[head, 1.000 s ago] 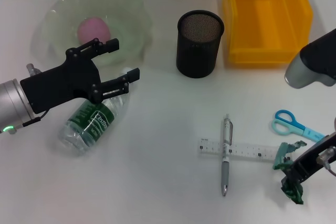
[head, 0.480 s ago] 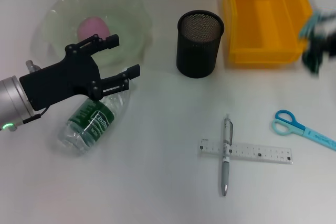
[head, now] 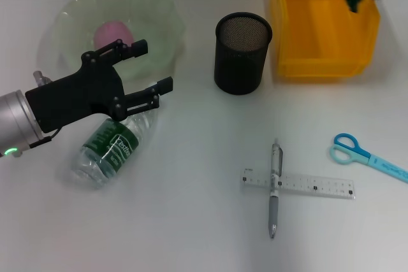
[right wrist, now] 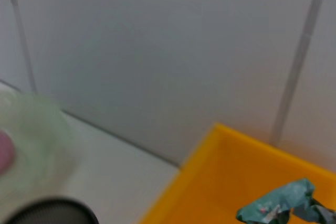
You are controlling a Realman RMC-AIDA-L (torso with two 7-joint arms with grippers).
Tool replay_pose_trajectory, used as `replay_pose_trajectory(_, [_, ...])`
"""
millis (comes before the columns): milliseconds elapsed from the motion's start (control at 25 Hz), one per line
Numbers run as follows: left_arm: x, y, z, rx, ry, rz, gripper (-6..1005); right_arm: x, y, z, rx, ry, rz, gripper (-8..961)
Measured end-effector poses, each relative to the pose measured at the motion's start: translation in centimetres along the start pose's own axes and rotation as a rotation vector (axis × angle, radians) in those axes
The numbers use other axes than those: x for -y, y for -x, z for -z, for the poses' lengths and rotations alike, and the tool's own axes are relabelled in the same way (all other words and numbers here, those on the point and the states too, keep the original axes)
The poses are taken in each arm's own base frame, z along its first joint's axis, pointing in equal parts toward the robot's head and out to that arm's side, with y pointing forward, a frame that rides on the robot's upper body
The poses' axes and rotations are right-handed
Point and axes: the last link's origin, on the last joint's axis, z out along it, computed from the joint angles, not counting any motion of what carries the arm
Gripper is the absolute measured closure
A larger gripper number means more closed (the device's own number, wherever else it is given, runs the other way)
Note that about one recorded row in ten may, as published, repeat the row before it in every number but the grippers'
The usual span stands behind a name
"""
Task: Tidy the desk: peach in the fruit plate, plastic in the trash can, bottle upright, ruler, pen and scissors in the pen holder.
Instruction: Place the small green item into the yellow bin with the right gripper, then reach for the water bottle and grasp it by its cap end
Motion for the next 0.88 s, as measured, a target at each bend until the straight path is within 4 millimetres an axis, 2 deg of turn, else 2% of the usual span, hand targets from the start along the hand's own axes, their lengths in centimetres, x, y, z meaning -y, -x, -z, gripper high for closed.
replay_pose_trajectory(200, [0.1, -0.1, -0.2, -0.001, 0.005, -0.003, 187, -0.2, -0.3, -1.9, 0.125, 0.111, -0.027, 900])
replay_pose_trajectory(560, [-0.1, -0.1, -0.2, -0.003, 0.011, -0.001, 186, 0.3, -0.9, -2.0, 0.123, 0.086, -0.057, 588])
replay_pose_trajectory(640, [-0.1, -0.1, -0.2, -0.002, 0.012, -0.001, 187, 0.3, -0.9, -1.5, 0.126, 0.088, -0.065, 520])
replay_pose_trajectory(720, [-0.1, -0.1, -0.2, -0.002, 0.014, -0.003, 187, 0.2, -0.7, -0.2, 0.144, 0.096, -0.072, 466])
replay_pose_trajectory(760, [-0.1, -0.1, -0.2, -0.002, 0.015, -0.004, 187, 0.0, -0.6, 0.9, 0.160, 0.111, -0.078, 445])
replay_pose_trajectory(800, [-0.1, -0.2, -0.2, -0.006, 0.016, -0.005, 187, -0.6, -0.6, 3.7, 0.224, 0.162, -0.095, 425])
replay_pose_trajectory(840, [-0.1, -0.2, -0.2, -0.006, 0.016, -0.005, 187, -0.6, -0.6, 3.7, 0.224, 0.162, -0.095, 404])
replay_pose_trajectory(880, [-0.1, -0.3, -0.1, -0.011, 0.015, -0.003, 187, -0.9, -0.8, 5.0, 0.255, 0.181, -0.104, 384])
